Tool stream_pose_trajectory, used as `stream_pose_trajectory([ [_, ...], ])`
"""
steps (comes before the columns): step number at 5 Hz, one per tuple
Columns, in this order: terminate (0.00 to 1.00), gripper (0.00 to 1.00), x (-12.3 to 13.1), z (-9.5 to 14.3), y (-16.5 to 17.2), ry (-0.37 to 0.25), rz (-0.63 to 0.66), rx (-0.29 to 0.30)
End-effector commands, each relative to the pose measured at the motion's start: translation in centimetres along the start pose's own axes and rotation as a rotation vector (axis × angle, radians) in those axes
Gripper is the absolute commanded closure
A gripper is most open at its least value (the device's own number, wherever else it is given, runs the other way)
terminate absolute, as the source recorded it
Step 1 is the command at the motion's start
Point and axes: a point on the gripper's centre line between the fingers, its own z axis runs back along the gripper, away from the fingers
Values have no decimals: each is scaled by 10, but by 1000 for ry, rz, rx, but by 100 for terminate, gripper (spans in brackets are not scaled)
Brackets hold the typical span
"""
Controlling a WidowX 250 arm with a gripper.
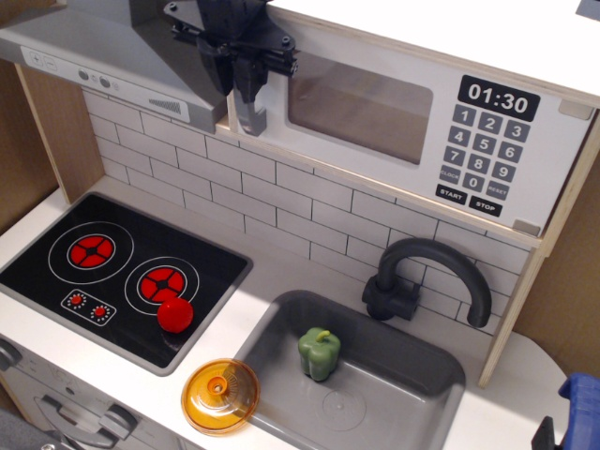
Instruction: Open microwave
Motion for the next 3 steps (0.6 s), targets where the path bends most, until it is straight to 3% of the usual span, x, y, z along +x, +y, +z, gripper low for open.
stream_pose_trajectory([
  [1, 0, 100, -30, 33, -8, -39, -96, -16],
  [2, 0, 0, -54, 52, -13, 55, -121, -103],
  [3, 0, 0, -75, 64, -3, 156, -103, -141],
])
